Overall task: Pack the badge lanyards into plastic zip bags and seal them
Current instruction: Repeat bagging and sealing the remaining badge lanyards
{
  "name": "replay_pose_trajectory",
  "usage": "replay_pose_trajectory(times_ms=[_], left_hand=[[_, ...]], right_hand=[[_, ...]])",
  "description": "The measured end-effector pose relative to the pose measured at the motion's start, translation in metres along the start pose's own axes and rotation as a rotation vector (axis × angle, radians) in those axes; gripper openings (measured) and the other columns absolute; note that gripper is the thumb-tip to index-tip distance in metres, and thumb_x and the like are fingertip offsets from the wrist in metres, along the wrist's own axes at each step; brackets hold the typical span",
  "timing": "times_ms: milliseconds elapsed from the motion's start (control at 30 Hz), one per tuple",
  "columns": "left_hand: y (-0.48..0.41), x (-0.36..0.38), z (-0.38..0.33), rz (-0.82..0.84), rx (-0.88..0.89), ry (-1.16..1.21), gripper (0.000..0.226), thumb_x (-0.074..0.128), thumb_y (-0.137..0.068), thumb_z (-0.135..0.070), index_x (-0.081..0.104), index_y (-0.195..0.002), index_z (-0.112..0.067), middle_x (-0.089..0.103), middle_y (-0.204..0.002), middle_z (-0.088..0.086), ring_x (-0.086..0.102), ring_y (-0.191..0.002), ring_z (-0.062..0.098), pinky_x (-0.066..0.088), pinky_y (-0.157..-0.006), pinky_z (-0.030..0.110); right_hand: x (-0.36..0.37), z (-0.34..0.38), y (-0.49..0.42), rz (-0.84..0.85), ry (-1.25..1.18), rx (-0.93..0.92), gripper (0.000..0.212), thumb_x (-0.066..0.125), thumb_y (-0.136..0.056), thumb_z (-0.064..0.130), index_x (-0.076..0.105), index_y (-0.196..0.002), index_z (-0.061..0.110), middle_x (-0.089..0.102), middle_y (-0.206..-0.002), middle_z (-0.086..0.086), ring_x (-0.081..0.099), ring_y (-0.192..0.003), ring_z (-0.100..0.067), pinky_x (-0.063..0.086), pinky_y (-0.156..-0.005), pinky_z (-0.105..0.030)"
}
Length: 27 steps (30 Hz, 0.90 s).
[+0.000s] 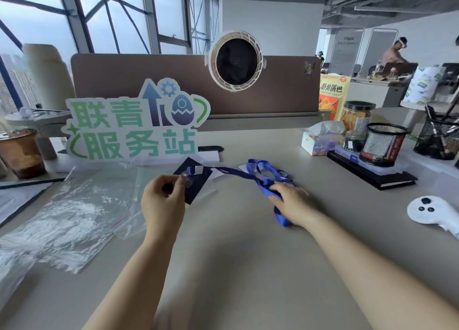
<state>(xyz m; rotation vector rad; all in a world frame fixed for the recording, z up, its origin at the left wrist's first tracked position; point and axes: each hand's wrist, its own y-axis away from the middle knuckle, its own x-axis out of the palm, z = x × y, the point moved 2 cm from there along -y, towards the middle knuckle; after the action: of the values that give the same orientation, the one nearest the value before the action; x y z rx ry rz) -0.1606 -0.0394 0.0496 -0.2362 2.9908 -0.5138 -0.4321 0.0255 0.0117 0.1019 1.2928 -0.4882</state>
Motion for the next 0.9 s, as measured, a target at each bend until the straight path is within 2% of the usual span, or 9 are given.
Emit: replay_pose_trajectory(times_ms=[167, 233, 300, 367, 500, 600, 700, 800, 900], left_hand=[[-0.003, 0.008, 0.001, 0.011, 0.001, -0.024, 0.009, 0.065, -0.084, -0.024, 0.064, -0.075, -0.025, 0.066, -0.089, 0.004, 0.062, -0.083, 0.02, 0.051, -0.075, 0.039], [-0.003, 0.01, 0.002, 0.033, 0.013, -0.021, 0.009, 0.065, -0.084, -0.023, 0.064, -0.076, -0.024, 0.066, -0.088, 0.004, 0.062, -0.083, 0.02, 0.052, -0.074, 0.038], [-0.002, 0.012, 0.001, 0.06, 0.035, -0.017, 0.008, 0.065, -0.085, -0.022, 0.065, -0.077, -0.021, 0.065, -0.088, 0.003, 0.061, -0.081, 0.018, 0.05, -0.072, 0.033], [0.001, 0.014, 0.0, 0.084, 0.061, -0.033, 0.009, 0.065, -0.085, -0.022, 0.065, -0.077, -0.02, 0.066, -0.086, 0.002, 0.06, -0.079, 0.017, 0.046, -0.069, 0.029], [0.006, 0.019, -0.001, 0.153, 0.035, -0.068, 0.013, 0.065, -0.085, -0.021, 0.065, -0.072, -0.023, 0.067, -0.082, -0.004, 0.059, -0.077, 0.013, 0.04, -0.064, 0.022], [0.01, 0.019, -0.002, 0.189, 0.026, -0.052, 0.013, 0.066, -0.085, -0.022, 0.065, -0.073, -0.022, 0.068, -0.081, -0.005, 0.059, -0.073, 0.009, 0.041, -0.062, 0.019], [0.011, 0.018, -0.003, 0.19, 0.041, -0.038, 0.015, 0.064, -0.086, -0.024, 0.066, -0.073, -0.02, 0.068, -0.079, -0.001, 0.061, -0.074, 0.013, 0.045, -0.066, 0.024], [0.01, 0.016, -0.002, 0.173, 0.027, -0.016, 0.016, 0.063, -0.088, -0.026, 0.068, -0.075, -0.017, 0.069, -0.077, -0.001, 0.062, -0.071, 0.013, 0.044, -0.062, 0.021], [0.006, 0.01, -0.002, 0.129, 0.017, -0.002, 0.014, 0.064, -0.088, -0.023, 0.071, -0.079, -0.016, 0.071, -0.075, -0.007, 0.063, -0.069, 0.009, 0.045, -0.061, 0.018]], right_hand=[[-0.022, -0.02, -0.026, -0.216, 0.072, 0.174, 0.023, 0.052, -0.087, 0.027, 0.06, -0.108, 0.032, 0.063, -0.117, 0.005, 0.055, -0.108, -0.023, 0.032, -0.094, -0.034], [-0.023, -0.006, -0.032, -0.23, -0.007, 0.061, 0.033, 0.058, -0.081, 0.027, 0.059, -0.114, 0.032, 0.061, -0.121, 0.006, 0.053, -0.113, -0.021, 0.033, -0.097, -0.034], [-0.015, 0.012, -0.032, -0.104, -0.075, -0.077, 0.043, 0.06, -0.082, 0.034, 0.053, -0.125, 0.034, 0.057, -0.127, 0.009, 0.046, -0.122, -0.015, 0.024, -0.11, -0.04], [-0.007, 0.025, -0.032, -0.071, -0.123, -0.129, 0.031, 0.055, -0.089, 0.034, 0.056, -0.12, 0.034, 0.06, -0.12, 0.014, 0.048, -0.12, -0.01, 0.011, -0.115, -0.044], [-0.031, 0.045, -0.034, -0.278, -0.305, -0.099, 0.019, 0.046, -0.096, 0.024, 0.064, -0.098, 0.024, 0.069, -0.102, 0.007, 0.059, -0.098, -0.02, 0.03, -0.107, -0.039], [-0.045, 0.063, -0.024, -0.042, -0.702, -0.163, 0.019, 0.051, -0.095, 0.029, 0.058, -0.112, 0.022, 0.063, -0.114, 0.012, 0.056, -0.099, -0.006, 0.041, -0.089, -0.013], [-0.029, 0.08, -0.004, 0.256, -0.795, -0.147, 0.047, 0.063, -0.087, 0.036, 0.043, -0.127, 0.022, 0.057, -0.124, 0.009, 0.055, -0.104, -0.005, 0.041, -0.092, -0.023], [-0.014, 0.074, 0.001, 0.257, -0.718, -0.096, 0.036, 0.063, -0.088, 0.03, 0.047, -0.119, 0.023, 0.067, -0.11, 0.002, 0.059, -0.106, -0.016, 0.042, -0.094, -0.032], [-0.03, 0.065, -0.004, 0.122, -0.575, -0.117, 0.007, 0.062, -0.086, 0.025, 0.061, -0.087, 0.031, 0.07, -0.085, 0.006, 0.062, -0.093, -0.022, 0.045, -0.088, -0.036]])
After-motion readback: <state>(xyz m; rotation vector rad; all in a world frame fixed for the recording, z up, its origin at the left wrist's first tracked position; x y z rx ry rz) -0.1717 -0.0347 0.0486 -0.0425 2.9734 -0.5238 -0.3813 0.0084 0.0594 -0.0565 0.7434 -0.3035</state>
